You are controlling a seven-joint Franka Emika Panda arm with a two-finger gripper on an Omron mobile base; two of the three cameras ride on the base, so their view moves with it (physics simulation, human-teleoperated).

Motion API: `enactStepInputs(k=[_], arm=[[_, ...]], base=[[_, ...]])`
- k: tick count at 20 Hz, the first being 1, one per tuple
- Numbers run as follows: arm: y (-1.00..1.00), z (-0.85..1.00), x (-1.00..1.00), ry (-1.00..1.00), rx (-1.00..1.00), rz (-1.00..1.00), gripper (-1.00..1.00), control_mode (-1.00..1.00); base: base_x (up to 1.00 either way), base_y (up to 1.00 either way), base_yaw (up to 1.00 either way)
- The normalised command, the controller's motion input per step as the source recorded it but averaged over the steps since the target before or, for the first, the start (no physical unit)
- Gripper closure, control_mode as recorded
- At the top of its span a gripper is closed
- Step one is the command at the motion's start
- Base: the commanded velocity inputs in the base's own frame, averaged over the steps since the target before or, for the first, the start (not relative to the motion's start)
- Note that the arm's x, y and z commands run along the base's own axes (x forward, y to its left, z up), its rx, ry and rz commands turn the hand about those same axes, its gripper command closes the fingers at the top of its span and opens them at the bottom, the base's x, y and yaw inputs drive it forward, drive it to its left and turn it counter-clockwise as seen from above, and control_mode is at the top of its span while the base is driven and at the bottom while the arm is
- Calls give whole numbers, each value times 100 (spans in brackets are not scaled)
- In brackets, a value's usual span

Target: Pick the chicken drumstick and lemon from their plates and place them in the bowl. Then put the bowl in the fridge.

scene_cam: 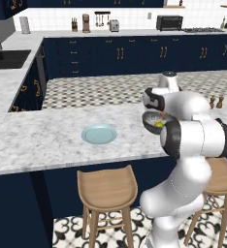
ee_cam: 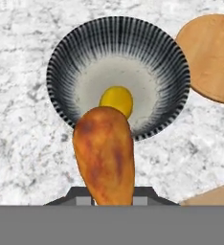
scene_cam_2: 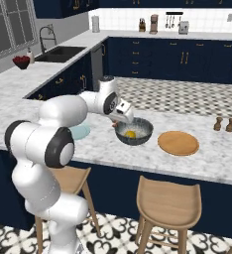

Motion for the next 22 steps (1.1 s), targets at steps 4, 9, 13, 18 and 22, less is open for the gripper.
enactStepInputs(k=[4, 9, 13, 18, 22], arm=[[-61, -10, 45, 0, 5, 0, 100, -100], [-25, -28, 58, 0, 10, 0, 100, -100], [2, -68, 36, 6, 4, 0, 100, -100], [-1, -47, 56, 6, 0, 0, 100, -100], [-4, -35, 52, 6, 0, 0, -100, -100]], base=[[0, 0, 0], [0, 0, 0], [0, 0, 0], [0, 0, 0], [0, 0, 0]])
